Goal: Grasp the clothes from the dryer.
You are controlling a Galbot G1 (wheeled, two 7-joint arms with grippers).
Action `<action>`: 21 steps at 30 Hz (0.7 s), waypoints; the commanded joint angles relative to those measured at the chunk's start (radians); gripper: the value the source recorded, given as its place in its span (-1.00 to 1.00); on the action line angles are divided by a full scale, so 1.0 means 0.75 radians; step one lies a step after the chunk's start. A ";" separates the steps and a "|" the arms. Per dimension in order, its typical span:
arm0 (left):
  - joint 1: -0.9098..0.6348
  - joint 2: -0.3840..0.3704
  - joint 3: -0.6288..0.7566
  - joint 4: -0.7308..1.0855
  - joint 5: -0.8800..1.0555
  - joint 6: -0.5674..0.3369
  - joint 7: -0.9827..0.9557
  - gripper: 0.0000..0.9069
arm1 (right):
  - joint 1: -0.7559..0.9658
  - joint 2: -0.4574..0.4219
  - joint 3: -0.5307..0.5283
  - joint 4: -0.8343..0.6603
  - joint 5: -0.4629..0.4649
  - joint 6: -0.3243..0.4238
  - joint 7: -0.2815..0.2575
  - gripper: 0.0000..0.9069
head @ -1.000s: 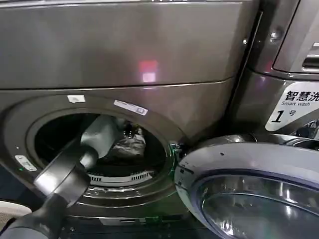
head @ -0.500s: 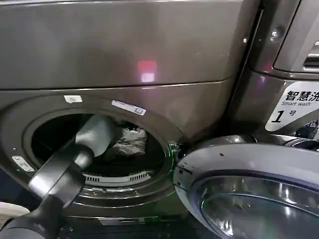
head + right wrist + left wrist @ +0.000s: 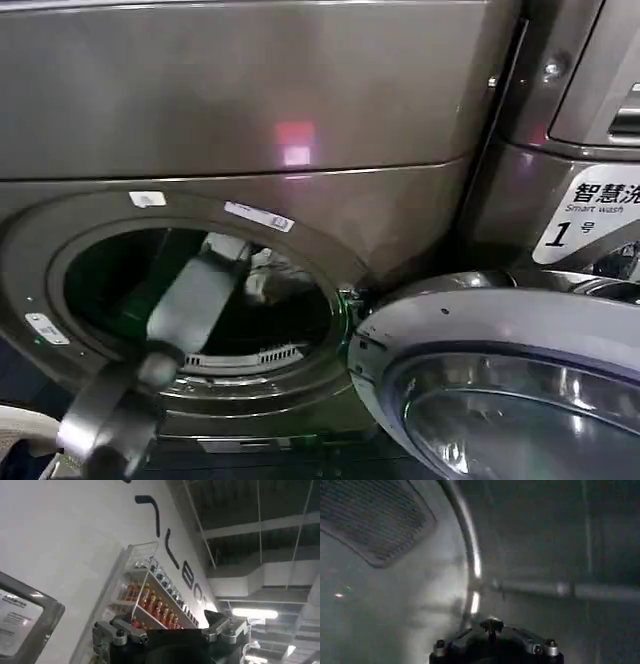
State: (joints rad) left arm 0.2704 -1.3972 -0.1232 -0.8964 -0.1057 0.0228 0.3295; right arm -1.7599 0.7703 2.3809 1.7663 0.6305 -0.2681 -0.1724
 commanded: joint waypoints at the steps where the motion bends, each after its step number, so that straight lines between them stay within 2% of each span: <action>1: 0.306 0.002 -0.246 -0.416 -0.178 -0.138 -0.333 -1.00 | 0.003 0.004 -0.003 0.007 -0.001 0.001 0.001 1.00; 8: 0.522 -0.052 -0.331 -0.628 -0.095 -0.218 -0.582 -1.00 | -0.005 0.006 0.007 0.006 0.003 0.023 0.022 1.00; 11: 0.609 -0.074 -0.357 -0.693 0.047 -0.307 -0.600 -1.00 | -0.010 0.006 0.018 0.005 0.003 0.035 0.020 1.00; 14: 0.682 -0.086 -0.393 -0.752 0.083 -0.430 -0.587 -1.00 | -0.018 0.004 0.034 -0.004 0.001 0.044 0.018 1.00; 21: 0.767 -0.087 -0.417 -0.839 0.138 -0.430 -0.610 -1.00 | -0.028 0.003 0.042 -0.005 0.032 0.072 0.037 1.00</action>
State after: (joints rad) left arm 0.7352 -1.4564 -0.4040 -1.4241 -0.0644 -0.2346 -0.0791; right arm -1.7772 0.7716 2.4064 1.7642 0.6412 -0.2305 -0.1521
